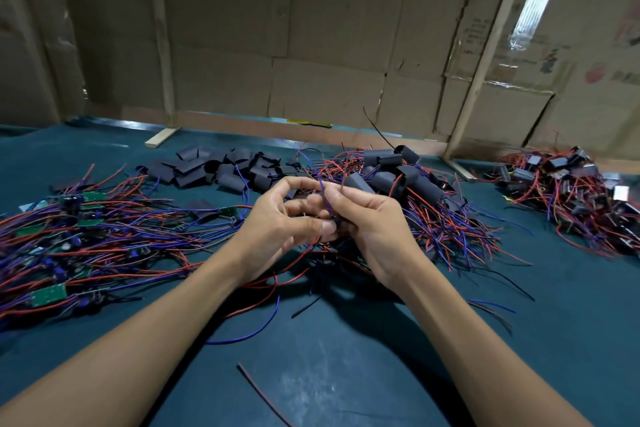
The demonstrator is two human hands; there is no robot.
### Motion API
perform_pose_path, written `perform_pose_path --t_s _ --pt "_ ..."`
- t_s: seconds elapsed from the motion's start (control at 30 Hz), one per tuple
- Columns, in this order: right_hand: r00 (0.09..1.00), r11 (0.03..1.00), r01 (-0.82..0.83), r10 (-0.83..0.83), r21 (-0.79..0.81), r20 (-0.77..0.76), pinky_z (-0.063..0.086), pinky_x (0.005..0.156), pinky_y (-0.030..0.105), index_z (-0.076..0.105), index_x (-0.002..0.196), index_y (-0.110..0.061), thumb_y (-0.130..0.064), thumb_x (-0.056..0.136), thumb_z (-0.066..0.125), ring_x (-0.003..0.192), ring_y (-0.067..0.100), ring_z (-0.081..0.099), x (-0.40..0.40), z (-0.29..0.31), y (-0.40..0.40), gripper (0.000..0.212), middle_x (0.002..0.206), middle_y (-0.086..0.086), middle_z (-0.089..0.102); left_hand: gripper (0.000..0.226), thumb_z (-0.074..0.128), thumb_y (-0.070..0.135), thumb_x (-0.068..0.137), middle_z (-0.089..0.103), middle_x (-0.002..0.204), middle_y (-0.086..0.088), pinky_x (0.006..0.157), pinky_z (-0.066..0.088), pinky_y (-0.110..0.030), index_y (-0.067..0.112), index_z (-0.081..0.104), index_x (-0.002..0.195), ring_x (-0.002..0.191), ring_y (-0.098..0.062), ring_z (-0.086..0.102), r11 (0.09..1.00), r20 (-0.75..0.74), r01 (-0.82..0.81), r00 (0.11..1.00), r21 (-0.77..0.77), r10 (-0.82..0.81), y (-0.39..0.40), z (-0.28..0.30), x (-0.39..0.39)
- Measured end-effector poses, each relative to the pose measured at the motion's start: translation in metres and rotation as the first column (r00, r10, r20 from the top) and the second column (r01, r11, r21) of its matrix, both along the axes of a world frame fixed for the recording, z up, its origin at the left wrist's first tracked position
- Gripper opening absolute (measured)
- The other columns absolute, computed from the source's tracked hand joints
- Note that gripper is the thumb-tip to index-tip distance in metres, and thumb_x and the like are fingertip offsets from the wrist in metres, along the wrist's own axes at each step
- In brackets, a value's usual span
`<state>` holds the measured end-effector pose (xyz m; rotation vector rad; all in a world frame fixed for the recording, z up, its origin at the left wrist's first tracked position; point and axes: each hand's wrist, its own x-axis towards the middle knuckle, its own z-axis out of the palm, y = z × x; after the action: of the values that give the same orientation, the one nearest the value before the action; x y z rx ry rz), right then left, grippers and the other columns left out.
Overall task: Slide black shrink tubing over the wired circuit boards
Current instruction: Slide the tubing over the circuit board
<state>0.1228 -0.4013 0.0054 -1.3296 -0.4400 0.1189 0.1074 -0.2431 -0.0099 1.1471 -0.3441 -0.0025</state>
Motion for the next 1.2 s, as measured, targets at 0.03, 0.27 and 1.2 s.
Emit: perform_pose_path --t_s 0.03,0.27,1.2 --pt "1.0 1.0 -0.005 0.005 -0.018 0.009 0.055 0.062 0.031 0.076 0.114 -0.007 -0.03 0.094 0.067 0.08 0.027 0.066 0.001 0.0 -0.001 0.032 0.102 0.018 0.076 0.061 0.073 -0.013 0.064 0.069 0.088 -0.012 0.07 0.06 -0.03 0.009 0.056 0.118 0.079 -0.017 0.069 1.0 -0.007 0.012 1.0 -0.005 -0.012 0.0 0.0 0.0" --pt "0.997 0.991 -0.041 0.049 0.123 -0.061 0.048 0.076 0.031 0.067 0.123 -0.003 -0.038 0.092 0.059 0.074 0.017 0.053 0.003 0.012 -0.011 0.047 0.074 -0.002 0.052 0.064 0.073 -0.016 0.069 0.063 0.082 -0.013 0.078 0.06 -0.041 0.007 0.055 0.126 0.084 -0.037 0.072 0.981 -0.097 0.143 0.987 0.129 -0.131 -0.001 -0.005 -0.007" --pt "0.985 0.983 0.095 -0.07 0.155 -0.16 0.013 0.037 0.019 0.075 0.08 -0.016 -0.025 0.1 0.061 0.043 0.007 0.011 -0.002 0.013 -0.004 0.026 0.057 -0.006 0.017 0.032 0.045 0.008 0.091 0.058 0.115 -0.015 0.087 0.051 -0.051 0.018 0.04 0.121 0.105 -0.037 0.058 -0.551 0.292 -0.362 0.932 0.752 -0.214 0.061 0.023 0.129"
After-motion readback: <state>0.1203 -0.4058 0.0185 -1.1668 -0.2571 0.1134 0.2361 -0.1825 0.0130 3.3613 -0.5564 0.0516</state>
